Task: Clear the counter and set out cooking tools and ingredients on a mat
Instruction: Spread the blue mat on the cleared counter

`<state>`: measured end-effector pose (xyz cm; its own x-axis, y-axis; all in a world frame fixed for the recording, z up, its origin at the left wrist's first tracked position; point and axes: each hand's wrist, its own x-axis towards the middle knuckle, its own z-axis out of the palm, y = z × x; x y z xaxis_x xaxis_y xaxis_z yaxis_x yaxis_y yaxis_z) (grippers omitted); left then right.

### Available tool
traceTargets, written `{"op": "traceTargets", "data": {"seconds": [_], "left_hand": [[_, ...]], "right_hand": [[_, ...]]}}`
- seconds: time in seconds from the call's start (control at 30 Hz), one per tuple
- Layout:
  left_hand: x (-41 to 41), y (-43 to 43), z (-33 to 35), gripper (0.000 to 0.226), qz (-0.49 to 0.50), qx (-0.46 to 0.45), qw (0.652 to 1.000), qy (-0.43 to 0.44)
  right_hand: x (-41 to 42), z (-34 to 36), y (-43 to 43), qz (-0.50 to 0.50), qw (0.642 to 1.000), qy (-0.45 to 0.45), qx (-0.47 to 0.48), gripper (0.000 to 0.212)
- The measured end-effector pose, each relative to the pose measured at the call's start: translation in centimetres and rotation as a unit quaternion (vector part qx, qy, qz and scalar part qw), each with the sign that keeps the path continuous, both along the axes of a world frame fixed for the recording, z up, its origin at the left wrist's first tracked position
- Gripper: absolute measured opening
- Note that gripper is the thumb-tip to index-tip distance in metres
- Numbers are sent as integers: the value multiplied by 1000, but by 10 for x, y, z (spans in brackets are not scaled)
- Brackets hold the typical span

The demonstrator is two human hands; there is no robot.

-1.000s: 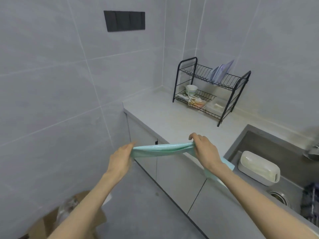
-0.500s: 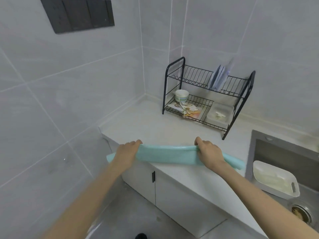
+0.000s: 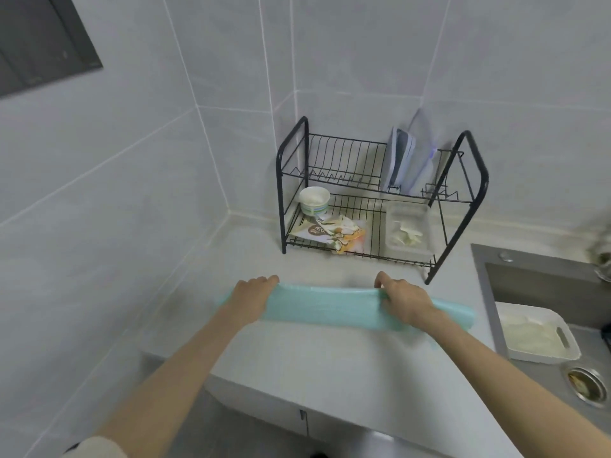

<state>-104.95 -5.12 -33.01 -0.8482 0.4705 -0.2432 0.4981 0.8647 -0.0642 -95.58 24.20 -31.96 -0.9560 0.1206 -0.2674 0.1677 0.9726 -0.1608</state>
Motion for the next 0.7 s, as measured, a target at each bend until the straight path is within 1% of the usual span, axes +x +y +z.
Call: {"op": "traceTargets", "data": {"seconds": [0.27,0.37,0.47,0.6,0.7], "left_hand": [[-78,40,-29,49,-19,-58,998,-33],[-98,52,-39,52,-13,-59,997,-47],[-112,59,-50,59,1,-31,999,-33],[-120,62,-64,71,8,41,999,3],[-120,66,-75,73,-12,99,995,-10]], "right_hand": [[-67,-37,31,-7,997,-74,-23,30],[-85,-51,39,-10,995,-93,-17,31],[-97,-63,50,-17,997,-73,-4,34],[-100,-70,60,-36,998,-45,-38,44],[-97,-78,64,-18,999,-10,-47,52]]}}
